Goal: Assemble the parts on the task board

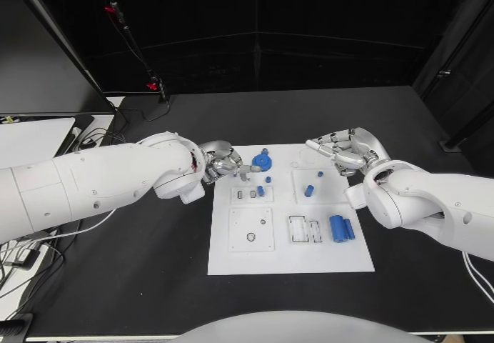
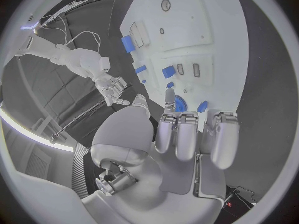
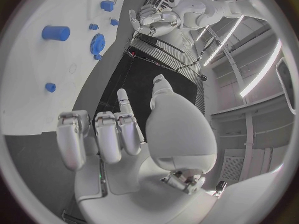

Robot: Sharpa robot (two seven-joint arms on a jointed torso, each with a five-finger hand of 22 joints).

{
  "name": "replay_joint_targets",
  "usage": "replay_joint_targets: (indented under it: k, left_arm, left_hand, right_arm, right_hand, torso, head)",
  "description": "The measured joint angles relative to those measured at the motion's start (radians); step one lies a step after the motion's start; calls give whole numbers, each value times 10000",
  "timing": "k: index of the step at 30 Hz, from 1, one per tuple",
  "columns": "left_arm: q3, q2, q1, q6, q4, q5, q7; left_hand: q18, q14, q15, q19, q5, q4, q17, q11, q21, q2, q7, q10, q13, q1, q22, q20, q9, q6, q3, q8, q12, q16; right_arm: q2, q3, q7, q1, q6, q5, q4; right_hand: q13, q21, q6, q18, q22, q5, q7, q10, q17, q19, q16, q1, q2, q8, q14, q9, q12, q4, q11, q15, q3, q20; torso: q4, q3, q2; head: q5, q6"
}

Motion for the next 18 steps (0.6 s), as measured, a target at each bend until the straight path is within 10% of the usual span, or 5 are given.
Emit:
replay_joint_targets:
  k: [9,18]
  left_arm:
    - [0,600,-17,710,-518,-225,-487]
    - [3,1187,-35,1152,-990,-305,-896]
  left_hand:
    - [-1,-5,-183,1,0,17,-1,-178,0,750,-230,-1,-1,-123,-1,-142,953,132,-156,452,0,0]
    - [1,12,-274,-19,506,-1,-2,-302,0,835,-318,-18,0,51,-2,-267,1349,292,-370,345,0,0]
  right_arm:
    - [-38,-8,15,-7,10,127,-89]
    - [-53,-10,94,-9,-7,82,-91]
  right_hand:
    - [0,0,34,0,-1,-23,-34,0,-1,0,0,39,38,55,0,29,0,0,0,0,0,0]
    - [0,0,33,1,-2,-218,-35,-38,-1,0,0,39,38,90,0,31,0,0,-38,0,0,0]
  torso:
    - [-1,10,-6]
    - [-11,16,-12]
  head:
    - [67,-45]
    - [11,-79]
